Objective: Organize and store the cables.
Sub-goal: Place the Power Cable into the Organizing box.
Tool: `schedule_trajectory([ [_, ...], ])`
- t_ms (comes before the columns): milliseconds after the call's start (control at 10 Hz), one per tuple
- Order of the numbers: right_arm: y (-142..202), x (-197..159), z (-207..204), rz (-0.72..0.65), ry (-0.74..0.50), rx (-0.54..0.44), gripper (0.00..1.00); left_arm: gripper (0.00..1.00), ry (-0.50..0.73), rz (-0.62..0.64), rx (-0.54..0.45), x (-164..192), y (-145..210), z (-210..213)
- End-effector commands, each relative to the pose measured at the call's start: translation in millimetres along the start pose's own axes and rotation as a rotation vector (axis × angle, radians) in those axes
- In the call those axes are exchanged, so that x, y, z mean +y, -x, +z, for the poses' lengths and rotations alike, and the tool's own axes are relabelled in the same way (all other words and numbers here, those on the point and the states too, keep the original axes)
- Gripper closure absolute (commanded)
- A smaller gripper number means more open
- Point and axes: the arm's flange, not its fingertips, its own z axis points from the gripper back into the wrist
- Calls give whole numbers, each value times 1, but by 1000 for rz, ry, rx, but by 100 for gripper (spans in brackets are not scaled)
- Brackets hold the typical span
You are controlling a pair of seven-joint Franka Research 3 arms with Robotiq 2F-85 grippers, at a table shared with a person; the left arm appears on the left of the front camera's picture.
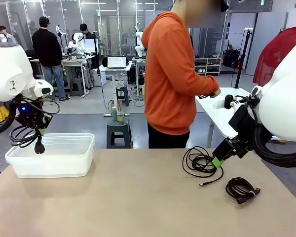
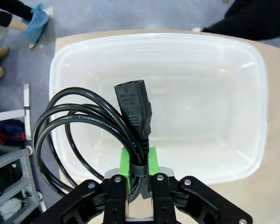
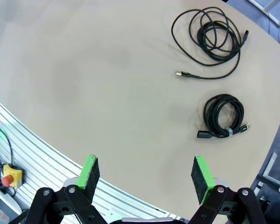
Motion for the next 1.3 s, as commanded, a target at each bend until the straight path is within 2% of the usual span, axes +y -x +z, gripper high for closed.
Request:
schedule_trajectory([
  [0, 1, -1, 0, -8, 6, 6, 0, 83, -25, 34, -42, -3, -10, -4],
  [200, 1, -1, 0, -8, 6, 6, 0, 83, -9, 57, -57, -4, -18, -20],
  [700, 1, -1, 0, -8, 6, 6, 0, 83, -30, 49, 52, -16, -15, -70],
  [1100, 1, -1, 0, -8, 6, 6, 0, 83, -66, 73, 99, -19, -11, -87],
  [1200, 1, -1, 0, -8, 6, 6, 0, 79, -61, 74, 102, -19, -10, -88],
])
